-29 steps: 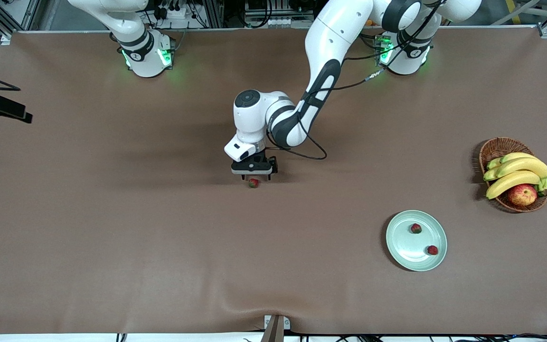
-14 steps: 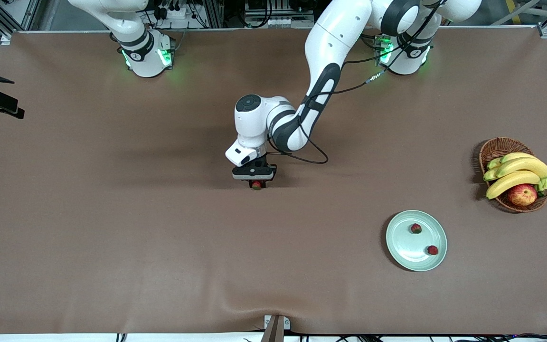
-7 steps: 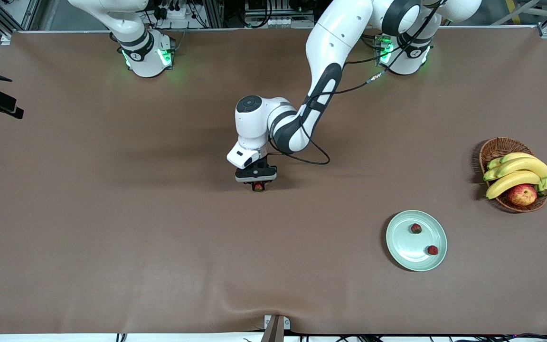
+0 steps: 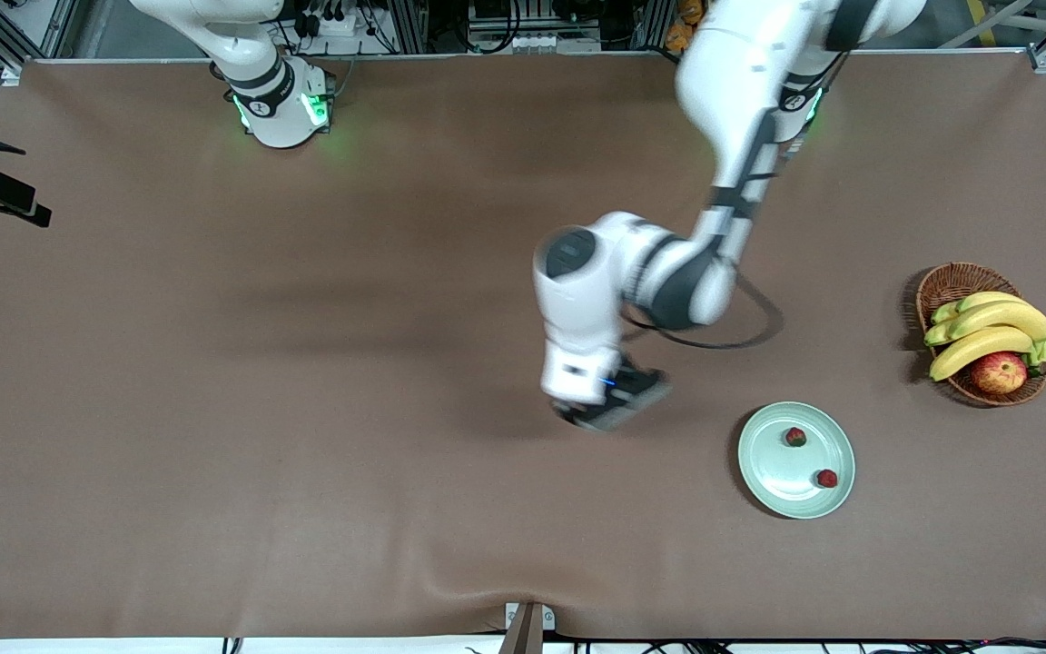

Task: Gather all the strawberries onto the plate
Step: 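Carry the strawberry to the green plate and release it with the left gripper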

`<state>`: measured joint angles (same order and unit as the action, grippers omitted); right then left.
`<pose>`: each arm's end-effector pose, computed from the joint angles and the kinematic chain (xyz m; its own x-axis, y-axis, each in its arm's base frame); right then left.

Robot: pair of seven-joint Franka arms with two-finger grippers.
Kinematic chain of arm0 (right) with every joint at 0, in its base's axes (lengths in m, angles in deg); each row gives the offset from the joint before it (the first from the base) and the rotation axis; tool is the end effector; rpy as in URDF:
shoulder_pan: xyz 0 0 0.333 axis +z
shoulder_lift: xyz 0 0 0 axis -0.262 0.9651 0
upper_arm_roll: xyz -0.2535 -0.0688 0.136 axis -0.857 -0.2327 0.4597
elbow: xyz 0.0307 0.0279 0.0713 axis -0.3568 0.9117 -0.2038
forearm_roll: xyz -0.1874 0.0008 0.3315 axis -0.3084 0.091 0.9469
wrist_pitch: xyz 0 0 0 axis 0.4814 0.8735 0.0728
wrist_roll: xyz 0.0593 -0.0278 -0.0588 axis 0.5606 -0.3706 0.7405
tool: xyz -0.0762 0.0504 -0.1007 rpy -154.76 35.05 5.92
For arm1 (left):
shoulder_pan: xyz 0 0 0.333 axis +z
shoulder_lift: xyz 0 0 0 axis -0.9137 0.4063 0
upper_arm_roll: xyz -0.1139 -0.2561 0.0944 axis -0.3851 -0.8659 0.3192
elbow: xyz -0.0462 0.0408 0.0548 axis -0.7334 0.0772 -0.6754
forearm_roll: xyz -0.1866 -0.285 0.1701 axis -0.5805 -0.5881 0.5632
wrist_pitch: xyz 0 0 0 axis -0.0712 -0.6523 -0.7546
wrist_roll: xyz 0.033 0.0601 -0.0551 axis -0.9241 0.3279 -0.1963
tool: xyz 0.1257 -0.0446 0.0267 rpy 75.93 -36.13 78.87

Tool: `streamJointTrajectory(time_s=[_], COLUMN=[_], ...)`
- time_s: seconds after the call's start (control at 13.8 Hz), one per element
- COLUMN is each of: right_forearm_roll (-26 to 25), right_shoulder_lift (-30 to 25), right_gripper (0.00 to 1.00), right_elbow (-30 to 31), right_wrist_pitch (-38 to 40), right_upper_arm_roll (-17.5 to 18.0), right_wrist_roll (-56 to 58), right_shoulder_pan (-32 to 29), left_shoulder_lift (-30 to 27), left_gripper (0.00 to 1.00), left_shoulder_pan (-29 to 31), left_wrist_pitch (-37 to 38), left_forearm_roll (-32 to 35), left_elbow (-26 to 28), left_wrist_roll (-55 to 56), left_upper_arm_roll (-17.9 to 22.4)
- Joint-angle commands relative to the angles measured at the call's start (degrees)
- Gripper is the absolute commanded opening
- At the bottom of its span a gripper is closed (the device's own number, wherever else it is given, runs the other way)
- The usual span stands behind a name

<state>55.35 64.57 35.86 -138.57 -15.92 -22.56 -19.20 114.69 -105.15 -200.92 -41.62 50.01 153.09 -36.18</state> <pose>0.5243 -0.0531 0.5946 0.9912 -0.0612 -0.1170 -0.0679 -0.9962 -0.0543 0.6354 -0.3727 0.2789 0.7617 0.5231 0.3825 0.5680 -0.8230 -0.0055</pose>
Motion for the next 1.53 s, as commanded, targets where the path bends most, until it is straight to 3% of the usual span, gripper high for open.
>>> streamJointTrajectory(time_s=[0.0,0.29,0.58,0.65,0.73,1.02,1.45], right_forearm_roll=[0.5,0.1,-0.4,-1.0,-1.4,-2.0,-2.2], right_shoulder_lift=[0.7,0.8,1.3,1.3,1.3,1.4,1.3], right_gripper=[1.0,1.0,1.0,1.0,1.0,1.0,1.0], right_elbow=[-0.7,-0.5,-0.8,-0.8,-0.8,-0.8,-1.1], right_wrist_pitch=[0.8,0.8,0.8,0.8,0.9,0.9,0.8], right_upper_arm_roll=[0.5,0.6,0.6,0.6,0.7,0.7,0.4], right_wrist_roll=[-0.3,-0.2,-0.2,-0.2,-0.2,-0.2,-0.2], right_shoulder_pan=[-0.6,-0.3,-0.3,-0.3,-0.1,0.7,0.0], left_shoulder_lift=[-1.5,-1.0,0.5,0.6,0.5,-1.4,-12.8], left_gripper=[0.0,0.0,0.0,0.37,0.99,1.0,1.0], left_shoulder_pan=[8.9,20.2,22.2,22.2,22.2,22.5,28.2], left_wrist_pitch=[2.5,2.5,2.5,2.5,2.5,2.7,10.3], left_forearm_roll=[-1.3,-9.1,-14.4,-14.7,-14.6,-13.8,-14.5], left_elbow=[1.8,5.0,7.0,7.0,7.0,6.9,7.0], left_wrist_roll=[0.7,-0.1,-4.1,-4.3,-4.4,-8.0,-28.7], left_upper_arm_roll=[-1.2,-2.0,-2.0,-2.0,-1.9,-1.5,-1.8])
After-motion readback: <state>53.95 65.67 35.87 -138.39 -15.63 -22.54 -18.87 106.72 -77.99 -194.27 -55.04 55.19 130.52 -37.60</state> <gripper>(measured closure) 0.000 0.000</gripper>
